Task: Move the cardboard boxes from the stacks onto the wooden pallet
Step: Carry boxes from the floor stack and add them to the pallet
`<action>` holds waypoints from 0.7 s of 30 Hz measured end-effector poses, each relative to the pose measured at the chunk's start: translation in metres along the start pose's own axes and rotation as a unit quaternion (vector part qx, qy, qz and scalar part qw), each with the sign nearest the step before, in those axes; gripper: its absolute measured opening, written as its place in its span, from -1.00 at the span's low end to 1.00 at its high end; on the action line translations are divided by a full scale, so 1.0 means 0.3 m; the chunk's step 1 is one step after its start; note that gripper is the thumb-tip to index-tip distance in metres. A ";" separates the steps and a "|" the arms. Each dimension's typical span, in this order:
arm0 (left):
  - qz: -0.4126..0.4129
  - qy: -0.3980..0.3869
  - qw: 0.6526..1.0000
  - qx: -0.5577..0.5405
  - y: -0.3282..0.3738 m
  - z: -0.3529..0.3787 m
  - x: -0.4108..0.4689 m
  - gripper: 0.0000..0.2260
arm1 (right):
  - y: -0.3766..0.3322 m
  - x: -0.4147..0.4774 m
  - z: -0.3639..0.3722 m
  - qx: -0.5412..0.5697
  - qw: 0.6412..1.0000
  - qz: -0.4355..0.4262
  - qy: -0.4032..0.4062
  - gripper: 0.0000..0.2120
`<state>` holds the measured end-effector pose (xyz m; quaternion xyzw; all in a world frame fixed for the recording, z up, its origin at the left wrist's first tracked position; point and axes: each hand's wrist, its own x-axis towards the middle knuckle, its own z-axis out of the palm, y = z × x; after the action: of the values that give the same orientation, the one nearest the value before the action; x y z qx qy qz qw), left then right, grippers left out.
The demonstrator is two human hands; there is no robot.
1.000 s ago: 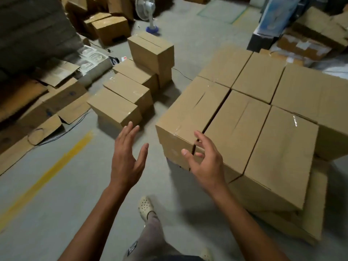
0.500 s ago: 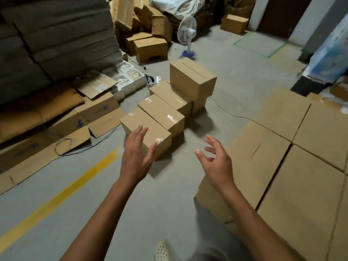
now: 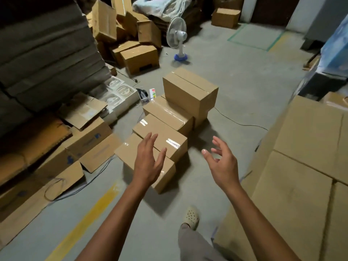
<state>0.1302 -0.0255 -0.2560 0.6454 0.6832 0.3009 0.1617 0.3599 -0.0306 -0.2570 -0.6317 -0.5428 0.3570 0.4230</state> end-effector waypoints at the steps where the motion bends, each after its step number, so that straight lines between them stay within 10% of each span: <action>1: -0.001 -0.008 1.000 0.003 0.004 0.017 0.081 -0.51 | -0.004 0.074 0.007 0.001 1.000 0.009 0.004 -0.47; 21: -0.033 -0.099 0.994 -0.045 -0.074 0.630 1.449 -0.52 | 0.088 1.530 0.092 -0.105 0.986 0.127 0.004 -0.48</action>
<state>0.1779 0.4386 -0.3418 0.6414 0.6705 0.2600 0.2672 0.4165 0.4253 -0.2881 -0.7375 -0.4912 0.3463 0.3079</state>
